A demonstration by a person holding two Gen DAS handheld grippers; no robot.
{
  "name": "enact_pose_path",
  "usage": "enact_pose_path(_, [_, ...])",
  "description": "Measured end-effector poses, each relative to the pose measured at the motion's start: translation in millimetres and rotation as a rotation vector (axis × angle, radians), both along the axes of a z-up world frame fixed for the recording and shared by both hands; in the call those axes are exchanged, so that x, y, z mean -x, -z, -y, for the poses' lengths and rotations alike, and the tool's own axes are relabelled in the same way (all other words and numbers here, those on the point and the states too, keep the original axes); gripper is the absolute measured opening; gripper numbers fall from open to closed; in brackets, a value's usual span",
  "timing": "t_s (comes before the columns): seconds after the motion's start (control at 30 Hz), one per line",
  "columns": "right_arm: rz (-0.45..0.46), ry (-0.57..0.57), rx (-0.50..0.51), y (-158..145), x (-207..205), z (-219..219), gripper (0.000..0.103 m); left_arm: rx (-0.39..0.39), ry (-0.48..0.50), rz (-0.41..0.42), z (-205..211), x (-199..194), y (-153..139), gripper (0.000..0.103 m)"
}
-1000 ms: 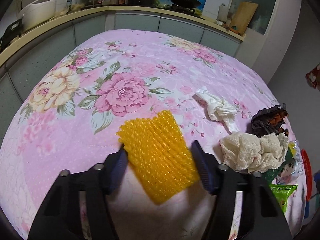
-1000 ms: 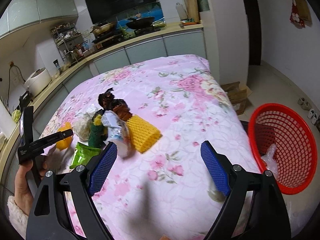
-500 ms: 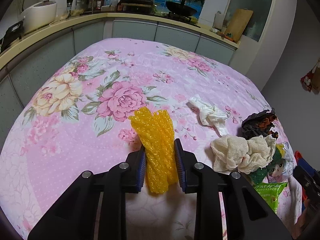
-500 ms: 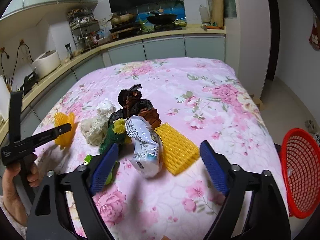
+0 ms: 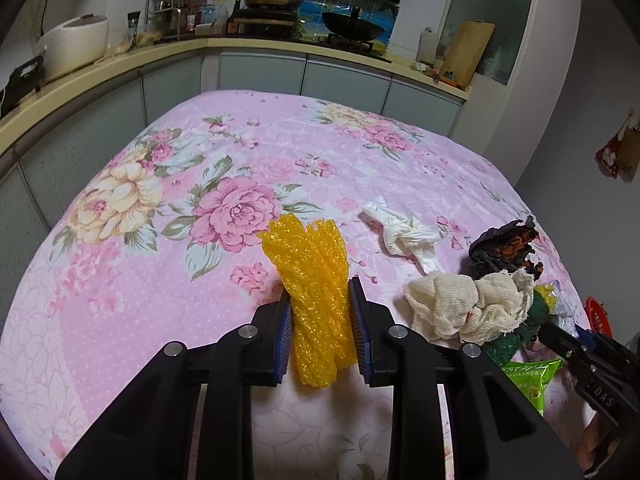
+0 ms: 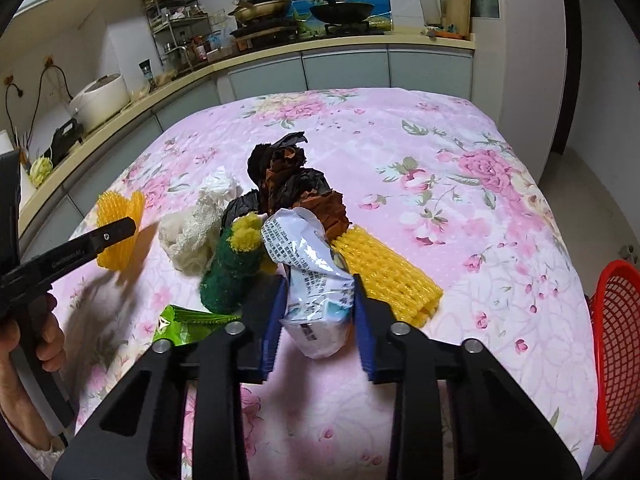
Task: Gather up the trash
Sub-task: 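Grasp the yellow mesh sponge with the left tool while the right tool grasps the white printed snack bag, then carry the yellow sponge and snack bag to the red basket and open both tools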
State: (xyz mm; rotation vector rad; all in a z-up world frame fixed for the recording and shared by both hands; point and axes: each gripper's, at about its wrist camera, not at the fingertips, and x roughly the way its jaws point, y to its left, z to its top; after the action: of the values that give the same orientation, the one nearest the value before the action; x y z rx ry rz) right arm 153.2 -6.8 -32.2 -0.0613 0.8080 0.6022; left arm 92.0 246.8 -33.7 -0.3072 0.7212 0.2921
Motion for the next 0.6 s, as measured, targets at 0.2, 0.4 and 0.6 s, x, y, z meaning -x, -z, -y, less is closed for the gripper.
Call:
enact_pose_path(0.2, [0.020, 0.005, -0.034, -11, 8, 9, 0.027, -0.011, 0.006, 0.012, 3, 3, -4, 0.024])
enact_pose_path(0.4, [0.050, 0.030, -0.065, -25, 14, 25, 0.027, -0.030, 0.017, 0.041, 8, 8, -13, 0.024])
enact_pose_path(0.6, [0.073, 0.057, -0.092, -36, 12, 39, 0.027, -0.046, 0.037, 0.072, 16, 9, -24, 0.024])
